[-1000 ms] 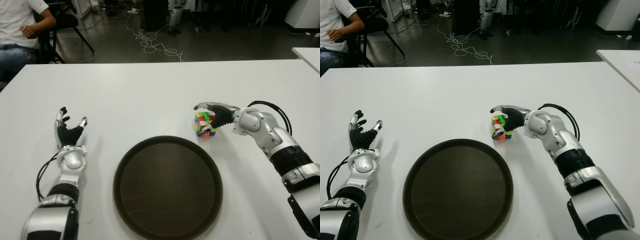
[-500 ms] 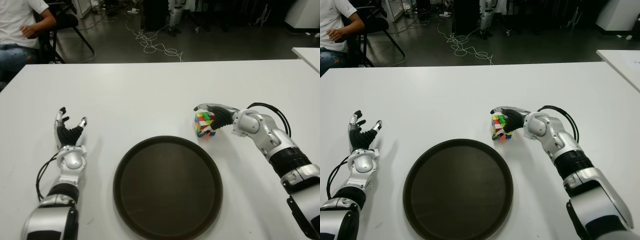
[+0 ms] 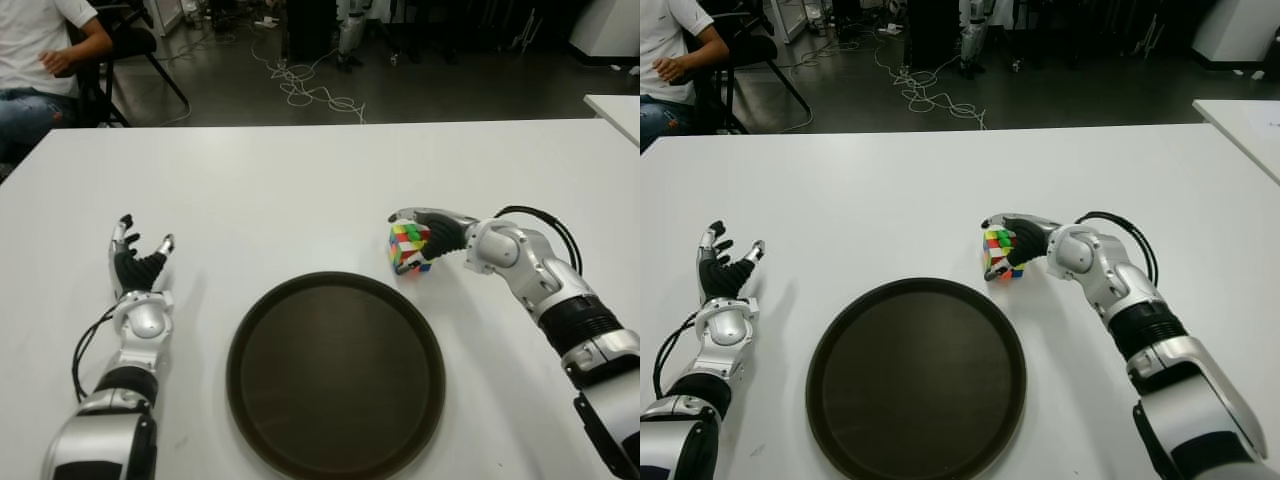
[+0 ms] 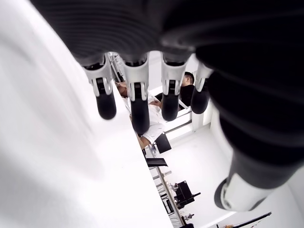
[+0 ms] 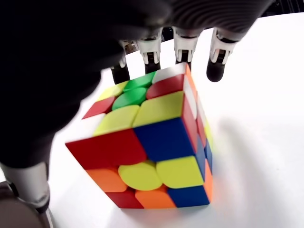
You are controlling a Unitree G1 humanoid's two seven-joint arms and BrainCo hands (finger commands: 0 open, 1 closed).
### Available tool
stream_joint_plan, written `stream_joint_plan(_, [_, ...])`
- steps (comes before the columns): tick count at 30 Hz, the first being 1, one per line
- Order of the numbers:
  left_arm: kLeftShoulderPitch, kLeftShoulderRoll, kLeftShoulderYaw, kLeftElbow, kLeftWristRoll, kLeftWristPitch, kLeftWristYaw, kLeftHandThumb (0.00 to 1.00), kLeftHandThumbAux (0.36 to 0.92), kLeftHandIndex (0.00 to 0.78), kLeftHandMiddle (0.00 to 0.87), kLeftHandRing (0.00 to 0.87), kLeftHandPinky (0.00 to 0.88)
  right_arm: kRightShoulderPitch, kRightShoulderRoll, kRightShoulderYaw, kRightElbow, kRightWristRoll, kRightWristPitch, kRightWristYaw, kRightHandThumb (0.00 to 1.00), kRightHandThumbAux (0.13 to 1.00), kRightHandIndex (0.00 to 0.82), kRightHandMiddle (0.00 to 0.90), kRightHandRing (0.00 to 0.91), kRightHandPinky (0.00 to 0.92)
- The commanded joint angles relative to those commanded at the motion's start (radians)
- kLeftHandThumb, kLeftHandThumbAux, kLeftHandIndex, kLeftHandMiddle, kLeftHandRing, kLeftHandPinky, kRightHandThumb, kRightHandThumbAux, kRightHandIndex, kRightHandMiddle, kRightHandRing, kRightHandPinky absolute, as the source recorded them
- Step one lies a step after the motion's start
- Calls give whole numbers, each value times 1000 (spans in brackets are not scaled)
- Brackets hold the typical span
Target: Pick up the Rubik's Cube and put it in the plate
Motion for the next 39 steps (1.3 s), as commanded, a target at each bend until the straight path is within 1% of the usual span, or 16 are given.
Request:
stream_joint_plan(7, [1, 1, -1, -2, 2, -6, -1, 445, 725, 98, 147, 165, 204, 10, -1, -7, -16, 10, 12, -5, 0, 630, 0, 16, 24, 13])
stream_joint_plan(12, [2, 1, -1, 0, 2, -12, 0, 413, 728, 97, 147, 158, 161, 8, -13, 3, -18, -6, 10, -3, 0, 643, 0, 9, 20, 12])
stream_joint_plan(13, [2, 2, -1, 0, 3, -11, 1, 408, 727, 96, 145, 152, 147, 7, -18, 3, -11, -5, -3, -4, 0, 642, 0, 5, 16, 11])
stream_joint_plan(16, [1, 4, -2, 1, 4, -9, 2, 400, 723, 95, 139, 141, 144, 8, -27, 0, 11, 1, -36, -9, 0, 651, 0, 1, 10, 4])
stream_joint_plan(18, [0, 4, -2, 1, 4, -6, 3, 405, 719, 96, 141, 145, 159, 10, -34, -4, 28, 8, -61, -11, 0, 651, 0, 0, 8, 2])
stream_joint_plan(23, [-1, 5, -4, 1, 8, -4, 7, 413, 714, 97, 145, 150, 151, 5, -39, 1, 38, 3, -75, -9, 0, 609, 0, 0, 0, 0])
stream_joint_plan(29, [2, 5, -4, -4, 5, -6, -1, 409, 717, 95, 138, 140, 135, 1, -46, 8, 45, -13, -74, -13, 0, 593, 0, 0, 0, 0])
stream_joint_plan(35, [3, 4, -2, -8, 0, -9, -11, 427, 733, 94, 141, 152, 174, 0, -47, 4, 49, -8, -72, -1, 0, 564, 0, 0, 0, 0])
stream_joint_plan(39, [4, 5, -2, -9, -1, -6, -17, 428, 732, 94, 140, 151, 172, 1, -48, 2, 46, -5, -71, 2, 0, 557, 0, 0, 0, 0])
